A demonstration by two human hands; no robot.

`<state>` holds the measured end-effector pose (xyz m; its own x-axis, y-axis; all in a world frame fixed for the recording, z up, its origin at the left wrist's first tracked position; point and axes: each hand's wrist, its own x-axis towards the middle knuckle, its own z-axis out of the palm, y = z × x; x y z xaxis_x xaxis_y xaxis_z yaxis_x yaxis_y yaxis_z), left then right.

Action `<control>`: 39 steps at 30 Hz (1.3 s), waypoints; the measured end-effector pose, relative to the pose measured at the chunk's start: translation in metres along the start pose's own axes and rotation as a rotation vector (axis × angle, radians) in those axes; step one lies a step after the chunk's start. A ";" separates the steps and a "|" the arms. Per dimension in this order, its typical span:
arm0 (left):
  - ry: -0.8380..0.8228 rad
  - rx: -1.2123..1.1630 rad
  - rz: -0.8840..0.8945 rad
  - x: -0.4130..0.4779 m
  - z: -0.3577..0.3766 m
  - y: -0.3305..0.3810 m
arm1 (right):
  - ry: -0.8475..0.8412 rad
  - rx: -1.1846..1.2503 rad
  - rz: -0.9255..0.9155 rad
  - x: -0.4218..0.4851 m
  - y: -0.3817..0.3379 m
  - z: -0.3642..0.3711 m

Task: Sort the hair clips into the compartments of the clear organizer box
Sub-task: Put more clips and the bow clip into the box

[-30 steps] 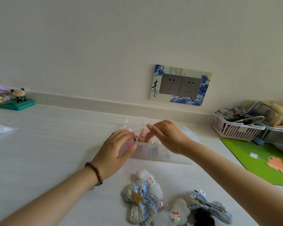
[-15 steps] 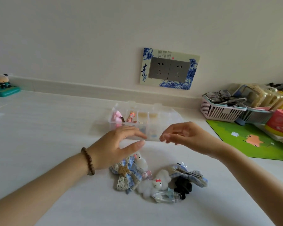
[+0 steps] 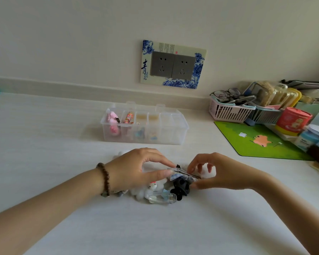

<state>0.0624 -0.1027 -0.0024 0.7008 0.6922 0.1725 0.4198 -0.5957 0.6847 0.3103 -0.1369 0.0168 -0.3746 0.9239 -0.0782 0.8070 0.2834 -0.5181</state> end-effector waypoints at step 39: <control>0.591 0.339 -0.040 0.040 -0.067 -0.083 | 0.405 0.281 0.155 0.163 -0.032 -0.057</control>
<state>0.0174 0.0015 -0.0050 0.2887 0.7648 0.5760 0.6637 -0.5934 0.4554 0.2496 0.0191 0.0697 -0.0086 0.9908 0.1347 0.6642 0.1064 -0.7400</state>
